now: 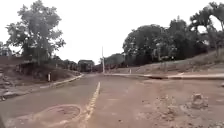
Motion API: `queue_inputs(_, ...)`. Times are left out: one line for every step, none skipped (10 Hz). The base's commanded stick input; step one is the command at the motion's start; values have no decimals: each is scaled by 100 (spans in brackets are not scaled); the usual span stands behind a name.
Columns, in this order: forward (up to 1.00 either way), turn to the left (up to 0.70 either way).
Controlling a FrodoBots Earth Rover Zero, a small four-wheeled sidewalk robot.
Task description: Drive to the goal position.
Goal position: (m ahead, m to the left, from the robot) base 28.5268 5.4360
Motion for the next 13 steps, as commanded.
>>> queue_inputs(85,0)
queue_inputs(85,0)
queue_inputs(85,0)
queue_inputs(85,0)
queue_inputs(85,0)
queue_inputs(85,0)
queue_inputs(85,0)
queue_inputs(85,0)
queue_inputs(85,0)
queue_inputs(85,0)
queue_inputs(85,0)
queue_inputs(85,0)
queue_inputs(85,0)
